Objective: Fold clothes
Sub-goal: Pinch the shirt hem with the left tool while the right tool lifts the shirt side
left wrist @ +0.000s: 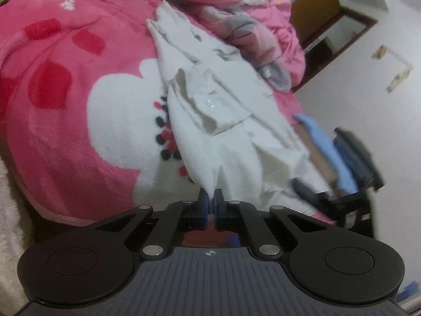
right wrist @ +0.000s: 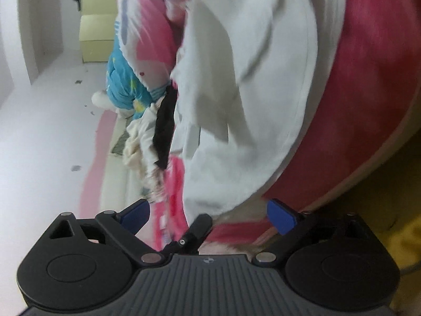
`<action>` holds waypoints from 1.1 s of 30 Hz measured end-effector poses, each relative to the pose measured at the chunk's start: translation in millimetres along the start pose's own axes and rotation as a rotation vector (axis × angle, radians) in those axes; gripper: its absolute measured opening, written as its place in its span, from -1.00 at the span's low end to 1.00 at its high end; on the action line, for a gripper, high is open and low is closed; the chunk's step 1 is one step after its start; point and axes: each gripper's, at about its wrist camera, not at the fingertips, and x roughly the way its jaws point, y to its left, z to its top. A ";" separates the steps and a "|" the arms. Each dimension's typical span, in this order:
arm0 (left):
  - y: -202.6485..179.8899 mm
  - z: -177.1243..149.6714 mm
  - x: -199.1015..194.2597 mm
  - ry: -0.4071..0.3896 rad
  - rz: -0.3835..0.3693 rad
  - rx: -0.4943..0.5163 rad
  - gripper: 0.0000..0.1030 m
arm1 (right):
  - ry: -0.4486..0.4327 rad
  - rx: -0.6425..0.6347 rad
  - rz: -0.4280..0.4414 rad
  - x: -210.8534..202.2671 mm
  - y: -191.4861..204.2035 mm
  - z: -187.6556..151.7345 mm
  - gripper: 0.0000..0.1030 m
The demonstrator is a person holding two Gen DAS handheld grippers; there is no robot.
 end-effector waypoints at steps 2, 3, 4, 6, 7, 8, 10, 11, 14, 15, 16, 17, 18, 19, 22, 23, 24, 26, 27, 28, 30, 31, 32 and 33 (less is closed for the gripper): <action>0.4 3.0 -3.7 -0.012 -0.037 -0.020 -0.97 | 0.027 0.030 0.020 10.3 -4.2 -1.2 0.87; 0.8 4.3 -5.3 -0.018 -0.053 -0.029 -0.97 | 0.037 0.044 0.029 14.6 -6.4 -1.5 0.85; 1.3 5.4 -6.6 -0.022 -0.067 -0.036 -0.97 | 0.045 0.062 0.038 18.8 -9.3 -1.0 0.82; 1.9 7.0 -9.1 -0.031 -0.089 -0.040 -0.97 | 0.061 0.104 0.054 27.6 -15.7 0.8 0.71; 1.1 7.2 -9.9 -0.036 -0.092 -0.029 -0.97 | 0.068 0.123 0.063 32.3 -18.6 2.3 0.62; 0.4 7.3 -10.6 -0.041 -0.095 -0.017 -0.97 | 0.072 0.139 0.073 36.5 -20.9 3.8 0.57; -1.9 6.4 -12.4 -0.050 -0.097 0.016 -0.97 | 0.074 0.163 0.097 43.7 -23.9 7.0 0.49; -2.3 5.8 -13.2 -0.052 -0.099 0.028 -0.97 | 0.072 0.169 0.111 45.9 -24.7 8.4 0.44; -1.8 4.3 -13.3 -0.052 -0.102 0.046 -0.97 | 0.056 0.184 0.151 49.4 -26.4 11.5 0.27; -1.3 4.1 -12.7 -0.050 -0.099 0.051 -0.97 | 0.050 0.189 0.163 49.2 -27.2 12.0 0.19; -0.3 3.8 -12.4 -0.048 -0.097 0.054 -0.97 | 0.043 0.193 0.171 48.7 -27.9 12.8 0.01; 0.9 3.5 -11.8 -0.044 -0.096 0.054 -0.96 | 0.035 0.196 0.176 47.7 -28.7 13.7 -0.15; 2.7 3.6 -10.9 -0.037 -0.096 0.048 -0.94 | 0.025 0.196 0.178 47.7 -29.3 14.4 -0.23; 4.5 3.7 -10.1 -0.031 -0.097 0.043 -0.93 | 0.013 0.191 0.177 47.6 -29.3 15.0 -0.33; 12.5 4.8 -9.2 -0.028 -0.098 0.004 -0.16 | -0.018 0.167 0.188 43.3 -27.1 17.4 -0.55; 16.1 5.4 -9.5 -0.032 -0.099 -0.017 0.09 | -0.025 0.157 0.193 41.8 -25.9 18.3 -0.60; 20.0 6.5 -9.7 -0.036 -0.100 -0.041 0.19 | -0.030 0.148 0.198 40.6 -24.9 19.3 -0.63; 29.1 11.3 -8.7 -0.037 -0.115 -0.104 0.21 | -0.036 0.134 0.202 39.3 -23.6 21.5 -0.71; 33.4 14.3 -7.4 -0.036 -0.128 -0.136 0.23 | -0.038 0.126 0.203 38.8 -22.9 22.6 -0.72; 36.9 17.3 -5.7 -0.035 -0.141 -0.163 0.24 | -0.039 0.120 0.204 38.1 -22.2 23.5 -0.72; 43.1 23.4 -1.3 -0.026 -0.165 -0.210 0.32 | -0.038 0.109 0.204 36.4 -20.8 25.1 -0.74; 44.9 26.7 2.9 -0.011 -0.171 -0.223 0.32 | -0.038 0.101 0.203 35.9 -19.8 26.0 -0.76; 46.7 29.9 7.0 0.005 -0.177 -0.236 0.32 | -0.039 0.094 0.203 36.9 -18.4 27.5 -0.78; 47.9 32.7 10.8 0.017 -0.181 -0.244 0.32 | -0.038 0.088 0.203 38.0 -16.6 29.0 -0.79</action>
